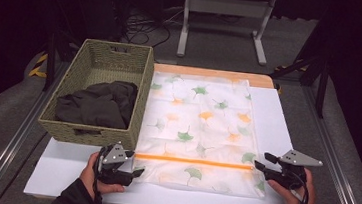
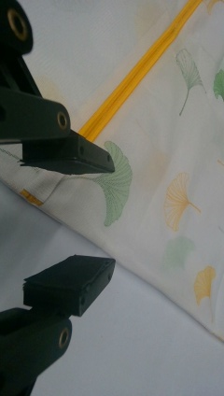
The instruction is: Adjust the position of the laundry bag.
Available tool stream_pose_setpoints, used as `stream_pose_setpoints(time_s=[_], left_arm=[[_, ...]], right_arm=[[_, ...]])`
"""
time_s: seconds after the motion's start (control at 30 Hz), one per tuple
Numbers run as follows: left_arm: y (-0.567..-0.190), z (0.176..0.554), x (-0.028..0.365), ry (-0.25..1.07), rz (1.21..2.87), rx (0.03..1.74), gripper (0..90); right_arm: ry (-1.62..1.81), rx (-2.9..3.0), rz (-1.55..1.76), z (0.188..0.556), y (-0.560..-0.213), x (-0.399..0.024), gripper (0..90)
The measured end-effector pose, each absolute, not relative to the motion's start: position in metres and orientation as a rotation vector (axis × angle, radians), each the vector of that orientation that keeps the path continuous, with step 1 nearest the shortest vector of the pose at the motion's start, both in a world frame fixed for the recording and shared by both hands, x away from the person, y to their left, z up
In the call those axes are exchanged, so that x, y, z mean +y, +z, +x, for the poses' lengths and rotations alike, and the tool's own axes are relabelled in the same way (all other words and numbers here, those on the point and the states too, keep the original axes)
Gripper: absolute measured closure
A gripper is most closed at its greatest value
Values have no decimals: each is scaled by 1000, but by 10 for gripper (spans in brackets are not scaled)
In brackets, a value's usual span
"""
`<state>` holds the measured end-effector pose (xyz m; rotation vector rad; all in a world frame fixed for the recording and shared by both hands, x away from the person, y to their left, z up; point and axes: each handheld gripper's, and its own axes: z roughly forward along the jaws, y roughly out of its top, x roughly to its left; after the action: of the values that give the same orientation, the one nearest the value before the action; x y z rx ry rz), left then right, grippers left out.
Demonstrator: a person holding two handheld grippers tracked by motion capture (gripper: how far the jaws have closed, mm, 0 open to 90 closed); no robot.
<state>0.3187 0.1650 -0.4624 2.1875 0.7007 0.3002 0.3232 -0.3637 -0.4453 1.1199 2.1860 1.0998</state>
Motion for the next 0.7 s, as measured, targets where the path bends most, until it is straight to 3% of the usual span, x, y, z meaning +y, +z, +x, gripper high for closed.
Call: stream_pose_setpoints(time_s=[0.4,0.7], left_arm=[[-462,318,167,286,2181,700,326],[-464,319,166,241,2215,688,509]], right_arm=[[1109,2202,1106,320,-443,-362,496],[1068,2258,1149,323,-449,-359,596]])
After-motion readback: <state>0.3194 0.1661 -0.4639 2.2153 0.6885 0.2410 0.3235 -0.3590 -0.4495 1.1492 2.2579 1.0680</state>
